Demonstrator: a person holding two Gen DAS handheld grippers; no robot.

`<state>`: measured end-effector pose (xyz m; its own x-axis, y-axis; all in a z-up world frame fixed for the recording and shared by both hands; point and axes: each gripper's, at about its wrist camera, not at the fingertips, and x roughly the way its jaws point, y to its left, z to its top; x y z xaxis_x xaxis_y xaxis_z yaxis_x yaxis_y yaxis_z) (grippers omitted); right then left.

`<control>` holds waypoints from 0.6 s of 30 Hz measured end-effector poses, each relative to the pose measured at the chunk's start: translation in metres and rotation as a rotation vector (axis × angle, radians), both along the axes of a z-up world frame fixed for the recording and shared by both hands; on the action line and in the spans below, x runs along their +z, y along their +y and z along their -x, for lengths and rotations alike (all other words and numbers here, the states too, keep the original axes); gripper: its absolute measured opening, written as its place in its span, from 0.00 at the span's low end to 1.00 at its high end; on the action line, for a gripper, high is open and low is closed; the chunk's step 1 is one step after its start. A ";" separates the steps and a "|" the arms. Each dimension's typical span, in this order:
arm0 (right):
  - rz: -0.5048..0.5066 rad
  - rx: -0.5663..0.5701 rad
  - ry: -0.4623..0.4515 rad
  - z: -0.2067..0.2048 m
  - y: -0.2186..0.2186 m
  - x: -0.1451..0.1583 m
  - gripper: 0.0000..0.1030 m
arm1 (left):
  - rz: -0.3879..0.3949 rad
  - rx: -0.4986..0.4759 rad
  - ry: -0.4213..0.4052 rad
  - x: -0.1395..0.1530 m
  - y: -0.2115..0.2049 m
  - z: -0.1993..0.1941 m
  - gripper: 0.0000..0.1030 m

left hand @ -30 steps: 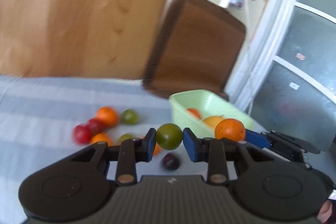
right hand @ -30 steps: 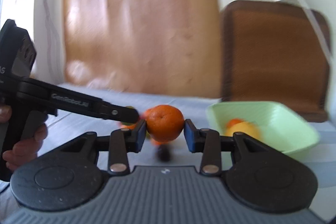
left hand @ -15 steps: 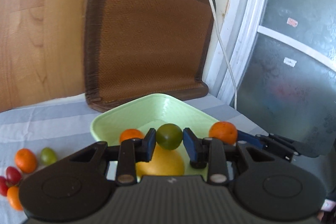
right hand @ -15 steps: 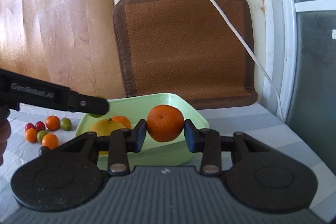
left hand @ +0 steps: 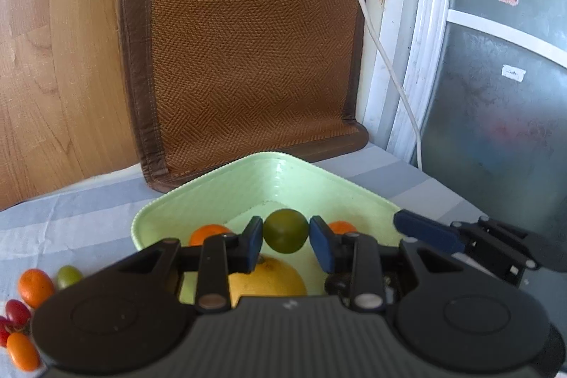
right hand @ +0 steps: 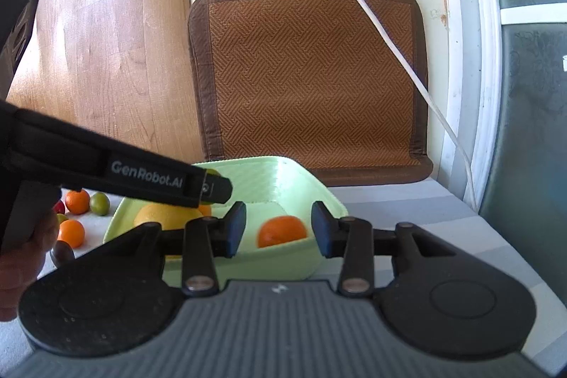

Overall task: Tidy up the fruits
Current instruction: 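Carry a green tomato with the left tool while the right tool carries a mandarin to the basket, then release the green tomato and mandarin into the basket with both tools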

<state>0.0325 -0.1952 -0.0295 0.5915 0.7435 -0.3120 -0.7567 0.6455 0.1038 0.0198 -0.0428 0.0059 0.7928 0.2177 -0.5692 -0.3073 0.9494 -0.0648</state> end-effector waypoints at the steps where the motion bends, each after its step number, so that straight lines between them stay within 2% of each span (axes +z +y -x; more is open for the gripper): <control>1: -0.010 -0.003 0.002 0.000 -0.002 0.000 0.42 | -0.005 0.008 0.001 0.001 0.002 0.004 0.30; 2: -0.020 -0.010 0.004 0.000 -0.004 0.000 0.42 | -0.009 0.015 -0.006 0.003 0.004 0.010 0.33; 8: -0.063 -0.052 -0.003 0.010 -0.015 0.002 0.42 | -0.043 0.086 -0.030 0.013 0.004 0.052 0.35; 12: -0.085 -0.063 0.026 0.021 -0.018 0.004 0.42 | -0.078 0.135 -0.036 0.013 0.003 0.085 0.37; 18: -0.076 -0.026 0.060 0.064 -0.018 0.002 0.42 | -0.106 0.194 -0.028 0.002 0.004 0.132 0.39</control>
